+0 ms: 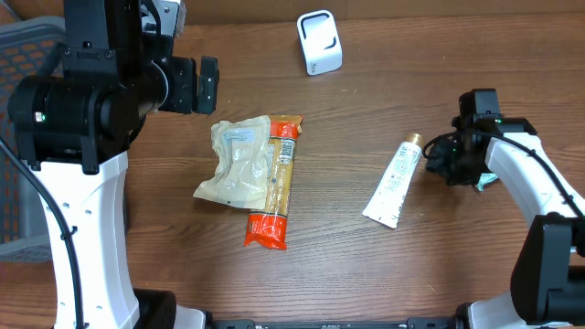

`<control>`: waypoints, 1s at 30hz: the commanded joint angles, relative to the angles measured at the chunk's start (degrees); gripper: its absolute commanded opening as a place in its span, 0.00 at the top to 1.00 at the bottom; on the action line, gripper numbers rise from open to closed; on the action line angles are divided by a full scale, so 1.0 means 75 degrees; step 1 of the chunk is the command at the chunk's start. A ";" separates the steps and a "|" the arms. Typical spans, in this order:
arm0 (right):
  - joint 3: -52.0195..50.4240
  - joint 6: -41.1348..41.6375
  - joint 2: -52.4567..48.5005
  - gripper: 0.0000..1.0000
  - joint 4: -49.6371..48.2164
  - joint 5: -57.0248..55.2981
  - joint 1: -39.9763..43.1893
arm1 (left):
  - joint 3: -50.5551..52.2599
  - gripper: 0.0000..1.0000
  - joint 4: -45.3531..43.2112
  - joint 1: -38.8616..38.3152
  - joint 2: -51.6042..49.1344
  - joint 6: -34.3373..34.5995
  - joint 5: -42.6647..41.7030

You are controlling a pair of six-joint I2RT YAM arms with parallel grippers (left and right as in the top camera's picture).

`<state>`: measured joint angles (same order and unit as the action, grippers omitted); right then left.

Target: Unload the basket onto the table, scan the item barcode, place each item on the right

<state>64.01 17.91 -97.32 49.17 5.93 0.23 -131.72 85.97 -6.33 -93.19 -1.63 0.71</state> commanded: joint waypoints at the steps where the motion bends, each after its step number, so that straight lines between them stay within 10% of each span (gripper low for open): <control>1: -0.0012 0.0015 -0.0236 0.66 -0.0420 -0.0175 -0.0280 | -0.0029 0.01 -0.0012 -0.0009 -0.0041 0.0050 0.0015; 10: -0.0012 0.0300 -0.0976 0.65 -0.1061 -0.1562 -0.1067 | -0.0029 0.00 -0.0015 -0.0009 -0.0041 0.0050 0.0015; 30: 0.0038 -0.1204 -0.0985 0.54 -0.2020 0.1058 -0.1818 | -0.0029 0.01 -0.0012 -0.0009 -0.0047 0.0050 0.0015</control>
<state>63.94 10.31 -104.66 33.95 11.07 -13.52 -131.72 85.97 -6.33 -93.19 -1.63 0.71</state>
